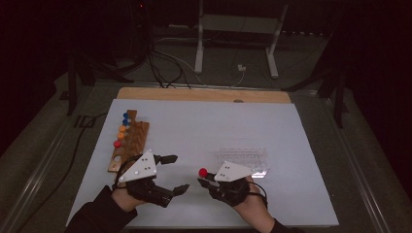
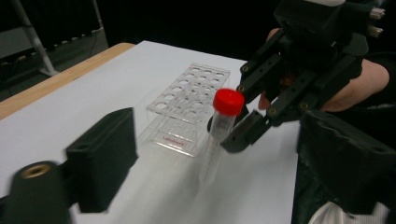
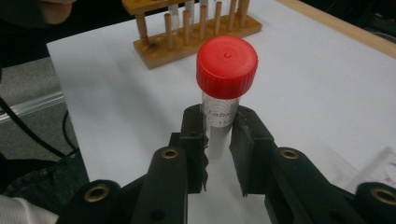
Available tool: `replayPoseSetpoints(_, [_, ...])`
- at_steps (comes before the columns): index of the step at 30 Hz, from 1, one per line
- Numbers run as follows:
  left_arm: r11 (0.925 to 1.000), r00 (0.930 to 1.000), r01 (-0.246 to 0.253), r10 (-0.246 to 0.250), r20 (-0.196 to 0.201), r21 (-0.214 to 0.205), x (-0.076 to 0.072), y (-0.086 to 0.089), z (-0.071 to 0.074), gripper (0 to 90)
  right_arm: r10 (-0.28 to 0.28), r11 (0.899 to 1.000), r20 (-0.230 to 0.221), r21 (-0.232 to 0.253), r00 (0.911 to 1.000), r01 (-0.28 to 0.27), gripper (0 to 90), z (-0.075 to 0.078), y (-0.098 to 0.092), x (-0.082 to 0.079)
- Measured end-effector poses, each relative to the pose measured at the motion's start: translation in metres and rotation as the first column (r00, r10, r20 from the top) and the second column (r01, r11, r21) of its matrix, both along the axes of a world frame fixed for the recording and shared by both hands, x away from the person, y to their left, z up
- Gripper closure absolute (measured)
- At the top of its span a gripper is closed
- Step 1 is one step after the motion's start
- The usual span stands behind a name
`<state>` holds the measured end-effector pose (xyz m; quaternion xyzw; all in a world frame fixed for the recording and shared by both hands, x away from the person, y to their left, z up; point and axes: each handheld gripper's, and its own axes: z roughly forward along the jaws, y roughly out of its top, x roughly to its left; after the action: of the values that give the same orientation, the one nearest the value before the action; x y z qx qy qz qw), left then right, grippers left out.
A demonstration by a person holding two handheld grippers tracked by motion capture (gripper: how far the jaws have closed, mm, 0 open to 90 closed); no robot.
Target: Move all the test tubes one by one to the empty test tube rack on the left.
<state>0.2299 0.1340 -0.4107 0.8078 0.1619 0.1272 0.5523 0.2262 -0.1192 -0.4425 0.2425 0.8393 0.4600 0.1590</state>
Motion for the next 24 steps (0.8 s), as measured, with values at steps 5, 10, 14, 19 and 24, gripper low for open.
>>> replayPoseSetpoints(5, [0.9999, 0.9998, 0.016, -0.016, -0.009, 0.002, 0.001, -0.009, -0.006, 28.5, 0.017, 1.000, -0.023, 0.000, 0.9996, -0.017, 75.4, -0.003, 0.004, -0.001])
replayPoseSetpoints(10, [0.9993, 0.9993, 0.036, -0.036, -0.014, 0.012, 0.003, -0.017, -0.013, 40.9, 0.029, 1.000, -0.036, -0.005, 0.9989, -0.030, 75.3, -0.005, 0.007, -0.002])
replayPoseSetpoints(14, [0.9983, 0.9987, 0.050, -0.050, -0.013, 0.030, 0.005, -0.025, -0.017, 50.9, 0.036, 0.999, -0.038, -0.009, 0.9986, -0.036, 75.4, -0.006, 0.009, -0.003])
replayPoseSetpoints(19, [0.9978, 0.9982, 0.058, -0.057, -0.020, 0.032, 0.008, -0.031, -0.021, 59.7, 0.040, 0.999, -0.042, -0.007, 0.9983, -0.040, 75.4, -0.006, 0.009, -0.003])
replayPoseSetpoints(24, [0.9983, 0.9983, 0.054, -0.053, -0.023, 0.023, 0.011, -0.032, -0.022, 69.9, 0.038, 0.999, -0.042, -0.002, 0.9984, -0.038, 75.3, -0.006, 0.008, -0.002])
